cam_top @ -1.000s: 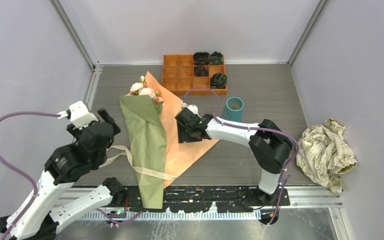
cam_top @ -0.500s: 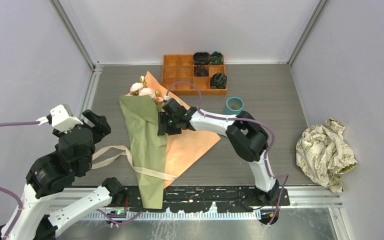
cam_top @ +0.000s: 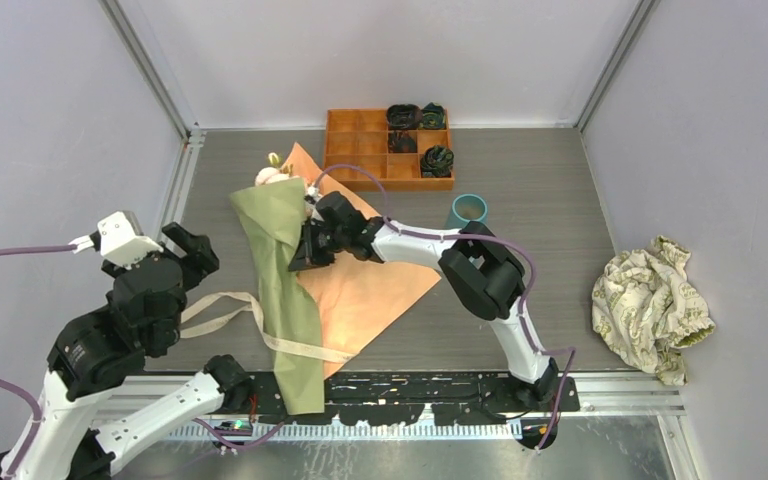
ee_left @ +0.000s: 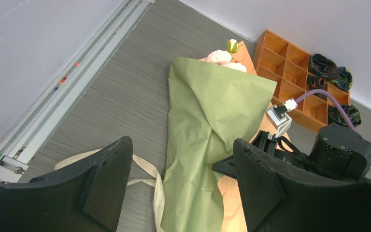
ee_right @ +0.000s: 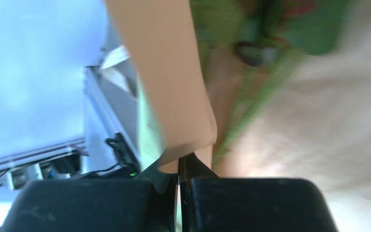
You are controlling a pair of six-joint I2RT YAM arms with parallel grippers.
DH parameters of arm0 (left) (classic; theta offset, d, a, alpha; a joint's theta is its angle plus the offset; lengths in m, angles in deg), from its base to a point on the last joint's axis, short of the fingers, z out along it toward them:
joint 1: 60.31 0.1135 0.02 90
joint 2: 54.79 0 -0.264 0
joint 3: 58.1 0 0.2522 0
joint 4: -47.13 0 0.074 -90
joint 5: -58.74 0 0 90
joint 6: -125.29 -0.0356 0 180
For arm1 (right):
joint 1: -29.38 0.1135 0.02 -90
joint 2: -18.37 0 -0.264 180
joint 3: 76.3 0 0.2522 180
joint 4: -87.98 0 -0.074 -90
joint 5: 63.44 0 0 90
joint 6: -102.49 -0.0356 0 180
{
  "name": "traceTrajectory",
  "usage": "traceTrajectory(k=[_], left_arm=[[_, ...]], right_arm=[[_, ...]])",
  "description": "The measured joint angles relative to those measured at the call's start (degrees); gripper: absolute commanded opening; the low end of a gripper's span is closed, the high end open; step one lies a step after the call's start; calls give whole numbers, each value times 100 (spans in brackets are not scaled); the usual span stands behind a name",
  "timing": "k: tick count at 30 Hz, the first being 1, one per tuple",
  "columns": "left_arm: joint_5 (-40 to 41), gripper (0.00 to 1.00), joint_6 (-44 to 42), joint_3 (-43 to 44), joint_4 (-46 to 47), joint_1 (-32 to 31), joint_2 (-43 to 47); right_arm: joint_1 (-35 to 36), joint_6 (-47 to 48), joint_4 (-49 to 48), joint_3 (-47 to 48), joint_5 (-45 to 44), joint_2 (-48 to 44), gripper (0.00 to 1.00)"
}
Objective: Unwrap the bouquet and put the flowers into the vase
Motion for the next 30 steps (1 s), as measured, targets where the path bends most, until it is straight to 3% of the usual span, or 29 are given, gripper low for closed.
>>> traceTrajectory(k=[7,14,22,23,30], left_arm=[[46,76,-15,122,-74,0,153],[146,76,-17,192,-151,0,249],[195,76,-17,214,-195,0,326],[195,76,-17,214,-203,0,326],[166,76,-76,205,-170,0,323]], right_arm=[[376,-470,-590,1121,656,321,4],[732,-1047,-1067,2385,1150,1438,8],[837,-1432,-758,2992,1405,2396,87],[824,-1410,-702,2959,1394,2396,92],[581,-1113,-844,1659,1274,1556,99]])
